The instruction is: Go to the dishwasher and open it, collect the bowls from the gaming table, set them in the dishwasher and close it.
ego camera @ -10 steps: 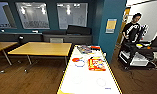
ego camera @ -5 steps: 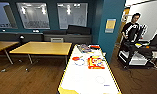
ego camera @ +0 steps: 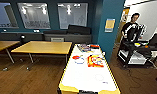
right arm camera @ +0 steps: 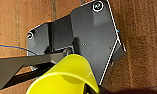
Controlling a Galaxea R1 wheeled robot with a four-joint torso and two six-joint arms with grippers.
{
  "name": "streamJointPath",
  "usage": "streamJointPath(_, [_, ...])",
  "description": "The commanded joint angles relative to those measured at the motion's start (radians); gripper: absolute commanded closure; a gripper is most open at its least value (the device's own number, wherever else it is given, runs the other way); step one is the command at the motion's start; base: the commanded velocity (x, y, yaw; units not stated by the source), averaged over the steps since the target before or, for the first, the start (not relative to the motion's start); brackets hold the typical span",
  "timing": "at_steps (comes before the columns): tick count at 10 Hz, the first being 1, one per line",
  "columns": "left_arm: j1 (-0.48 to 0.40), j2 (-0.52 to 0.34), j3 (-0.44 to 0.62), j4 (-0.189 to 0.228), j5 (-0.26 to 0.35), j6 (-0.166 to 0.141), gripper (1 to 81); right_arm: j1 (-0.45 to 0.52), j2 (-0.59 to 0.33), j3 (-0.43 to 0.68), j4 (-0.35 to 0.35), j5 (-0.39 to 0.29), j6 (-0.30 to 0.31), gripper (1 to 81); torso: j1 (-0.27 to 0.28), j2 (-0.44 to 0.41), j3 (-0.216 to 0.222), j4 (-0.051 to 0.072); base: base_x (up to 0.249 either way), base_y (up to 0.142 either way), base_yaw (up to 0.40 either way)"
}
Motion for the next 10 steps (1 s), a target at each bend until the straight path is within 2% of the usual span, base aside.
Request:
streamJointPath(1, [-0.032, -0.026, -0.004, -0.006, 0.039, 0.004, 81.1, 0.030, -0.029, 0.003, -0.014, -0.055, -0.002, 81.1, 0.001, 0.000, 0.000, 0.000, -0.107, 0.000, 0.000])
streamJointPath(10, [-0.025, -0.012, -0.006, -0.004, 0.041, 0.006, 81.1, 0.027, -0.022, 0.002, -0.016, -0.053, -0.003, 81.1, 0.001, 0.000, 0.000, 0.000, -0.132, 0.000, 0.000])
